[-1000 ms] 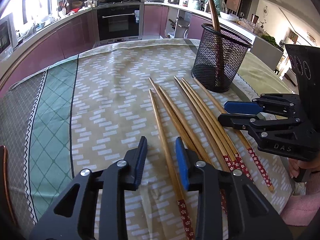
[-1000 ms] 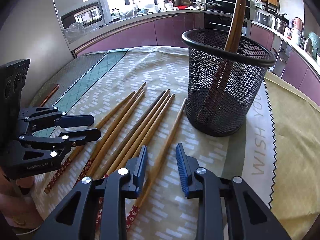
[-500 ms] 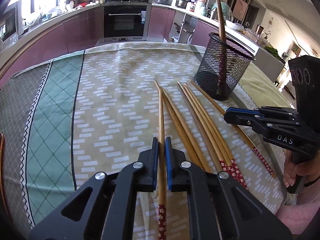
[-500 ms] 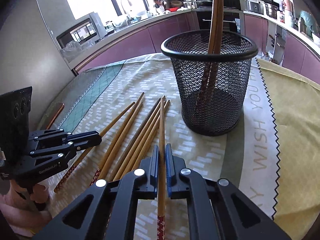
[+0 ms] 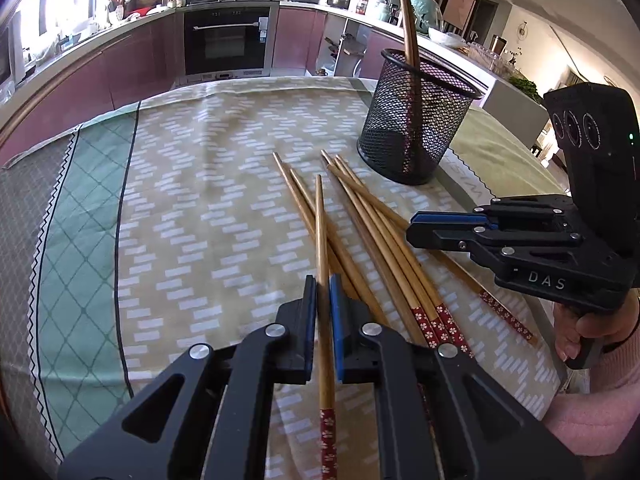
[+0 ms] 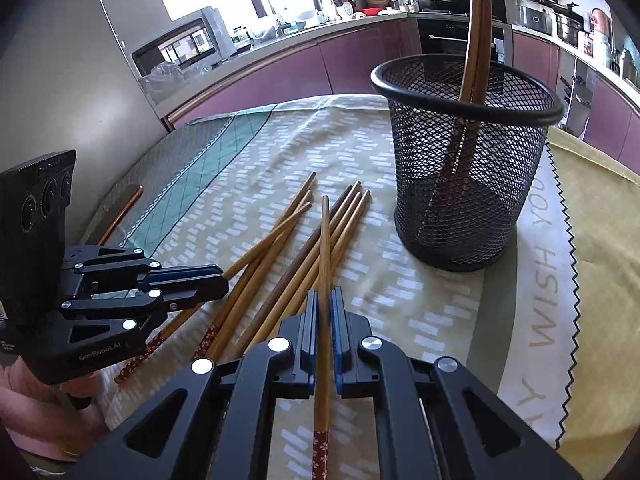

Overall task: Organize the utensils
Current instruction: 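Raise the chopstick upright and lower it into the mesh holder, opening the left tool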

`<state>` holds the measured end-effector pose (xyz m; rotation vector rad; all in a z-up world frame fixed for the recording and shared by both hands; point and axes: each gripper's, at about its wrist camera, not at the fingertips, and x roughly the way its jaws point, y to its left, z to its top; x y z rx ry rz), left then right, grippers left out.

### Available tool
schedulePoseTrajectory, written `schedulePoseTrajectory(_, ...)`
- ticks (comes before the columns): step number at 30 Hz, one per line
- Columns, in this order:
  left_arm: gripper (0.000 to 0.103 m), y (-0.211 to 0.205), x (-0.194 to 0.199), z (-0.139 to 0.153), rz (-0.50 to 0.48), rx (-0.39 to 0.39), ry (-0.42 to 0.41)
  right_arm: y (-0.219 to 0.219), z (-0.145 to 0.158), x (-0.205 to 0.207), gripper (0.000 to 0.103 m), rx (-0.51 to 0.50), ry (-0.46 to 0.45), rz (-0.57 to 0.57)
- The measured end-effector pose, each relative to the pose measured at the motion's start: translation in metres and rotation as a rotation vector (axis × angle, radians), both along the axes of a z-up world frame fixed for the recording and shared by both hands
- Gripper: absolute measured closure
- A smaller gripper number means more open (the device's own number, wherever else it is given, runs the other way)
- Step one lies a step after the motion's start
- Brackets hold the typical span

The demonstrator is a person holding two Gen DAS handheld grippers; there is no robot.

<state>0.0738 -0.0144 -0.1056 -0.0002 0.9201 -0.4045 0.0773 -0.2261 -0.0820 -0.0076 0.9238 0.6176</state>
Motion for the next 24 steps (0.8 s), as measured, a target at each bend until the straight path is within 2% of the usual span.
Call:
schedulePoseTrajectory(8,0.094,0.002,0.008,-0.003,-0.006,-0.013,0.011,0.004,-0.005,0.005,0.096,-0.012,0.005,0.001)
schedulePoseTrajectory(14,0.096,0.000,0.007,0.004,-0.001,-0.019,-0.005,-0.002,0.005,-0.001,0.097,0.026,-0.031,0.000)
schedulePoseTrajectory(24,0.096,0.006,-0.005,0.051,-0.059,-0.139,-0.081,-0.033,0.047,-0.017,0.097,0.123,-0.137,-0.028)
